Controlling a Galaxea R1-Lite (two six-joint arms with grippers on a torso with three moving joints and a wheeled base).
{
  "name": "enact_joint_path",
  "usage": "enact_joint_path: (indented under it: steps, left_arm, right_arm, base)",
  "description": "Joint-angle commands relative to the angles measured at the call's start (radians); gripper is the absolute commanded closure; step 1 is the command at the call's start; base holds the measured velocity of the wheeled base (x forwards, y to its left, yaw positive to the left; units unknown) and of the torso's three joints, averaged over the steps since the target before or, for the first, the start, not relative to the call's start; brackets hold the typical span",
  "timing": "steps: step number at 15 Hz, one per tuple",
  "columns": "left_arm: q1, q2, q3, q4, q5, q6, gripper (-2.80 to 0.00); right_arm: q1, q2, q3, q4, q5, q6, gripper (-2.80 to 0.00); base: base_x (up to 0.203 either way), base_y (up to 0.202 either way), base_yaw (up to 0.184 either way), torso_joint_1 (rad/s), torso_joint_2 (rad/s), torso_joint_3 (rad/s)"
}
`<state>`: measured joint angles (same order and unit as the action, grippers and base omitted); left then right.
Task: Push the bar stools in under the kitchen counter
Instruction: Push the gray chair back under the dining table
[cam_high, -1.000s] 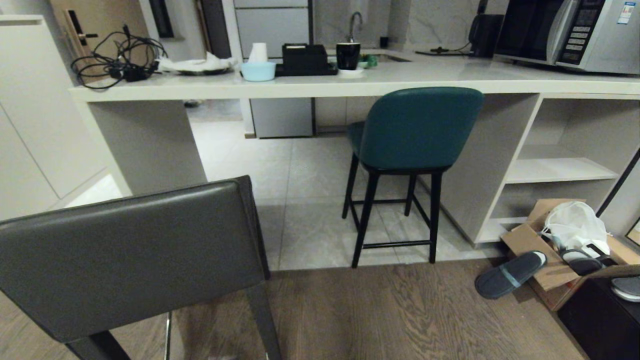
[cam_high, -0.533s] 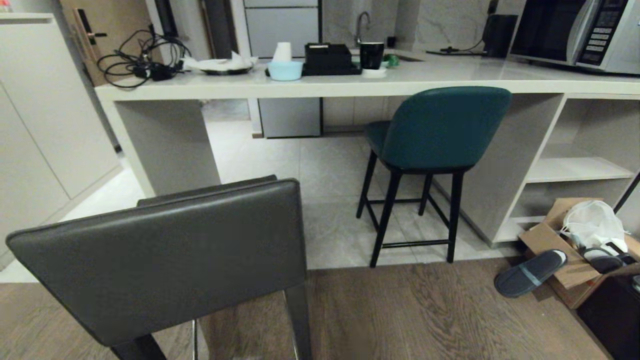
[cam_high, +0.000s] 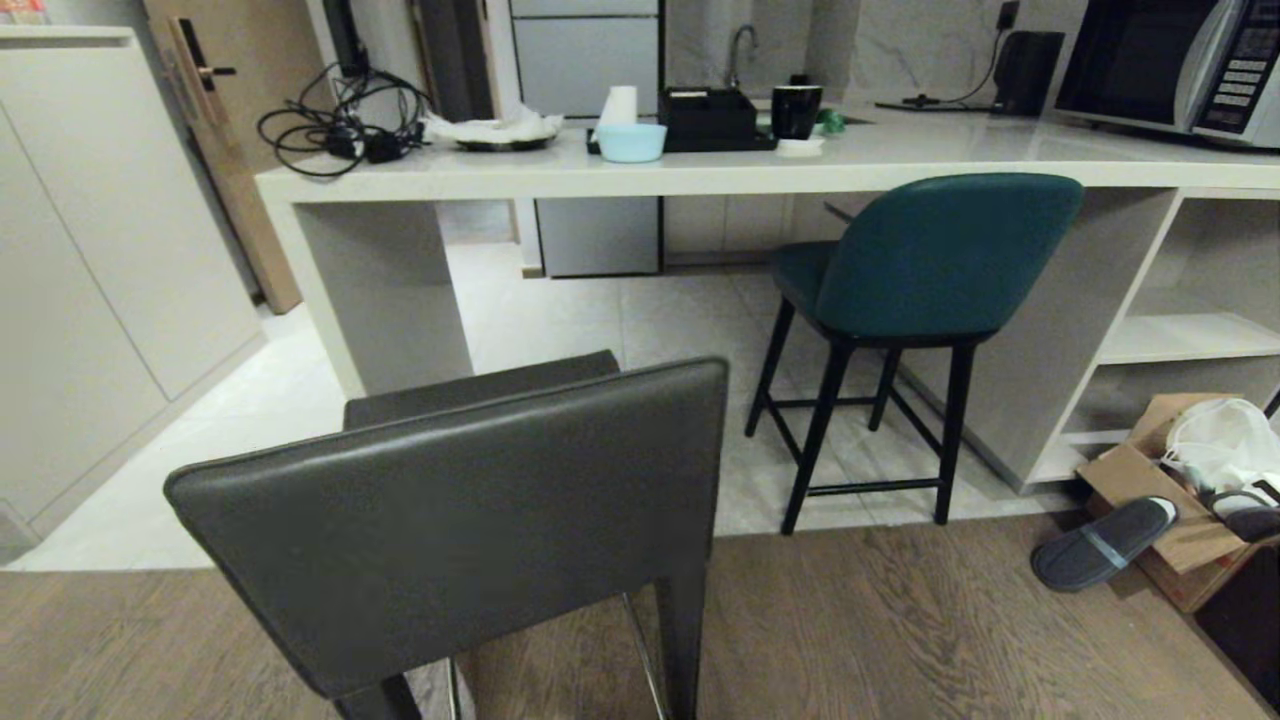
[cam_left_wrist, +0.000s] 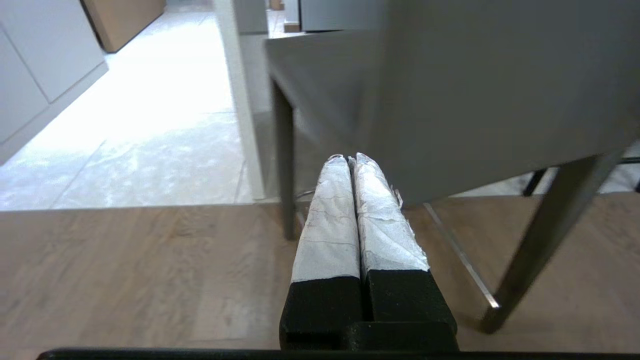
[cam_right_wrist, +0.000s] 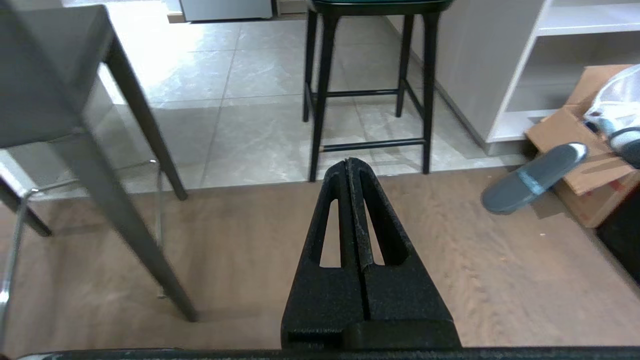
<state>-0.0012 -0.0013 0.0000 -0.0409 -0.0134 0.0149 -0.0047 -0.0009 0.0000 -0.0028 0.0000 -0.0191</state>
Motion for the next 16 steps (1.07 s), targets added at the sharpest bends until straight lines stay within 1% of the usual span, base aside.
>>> enact_joint_path:
  steps: [1,6,8,10,12,13,14,16]
  left_arm:
    - [0.000,0.001,0.017,-0.001,0.000,0.000,0.00]
    - [0.001,0.001,0.017,-0.001,0.000,-0.001,0.00]
    - [0.000,0.001,0.017,-0.001,0.000,-0.002,0.00]
    - [0.000,0.001,0.018,-0.005,0.013,-0.013,0.00]
    - [0.002,0.000,0.017,-0.005,0.013,-0.018,0.00]
    - [0.003,0.001,-0.014,-0.005,0.019,-0.020,0.00]
    - [0.005,0.022,-0.073,0.001,0.022,-0.022,0.00]
    - [0.008,0.155,-0.135,-0.010,0.023,-0.039,0.00]
  right_arm:
    - [0.000,0.001,0.000,0.000,0.000,-0.001,0.00]
    - [0.000,0.001,0.000,0.000,0.000,-0.002,0.00]
    - [0.000,0.001,0.000,0.000,0.000,0.000,0.00]
    - [0.000,-0.001,-0.001,0.001,-0.003,0.008,0.00]
    - [-0.001,0.017,-0.022,0.058,0.000,0.006,0.00]
    - [-0.001,0.049,-0.055,0.074,0.003,0.008,0.00]
    - [-0.002,0.103,-0.099,0.078,0.004,0.015,0.00]
    - [-0.007,0.240,-0.180,0.066,0.007,0.028,0.00]
  base:
    - [0.000,0.197,0.000,0.004,0.00,-0.001]
    - [0.000,0.195,-0.001,0.004,0.00,0.001]
    - [0.000,0.145,-0.002,0.001,0.01,0.003]
    - [0.000,0.032,0.006,0.000,0.00,0.001]
    - [0.000,0.000,0.000,0.000,0.00,0.000]
    - [0.000,0.000,0.000,0.000,0.00,0.000]
    - [0.000,0.000,0.000,0.000,0.00,0.000]
    - [0.000,0.000,0.000,0.000,0.00,0.000]
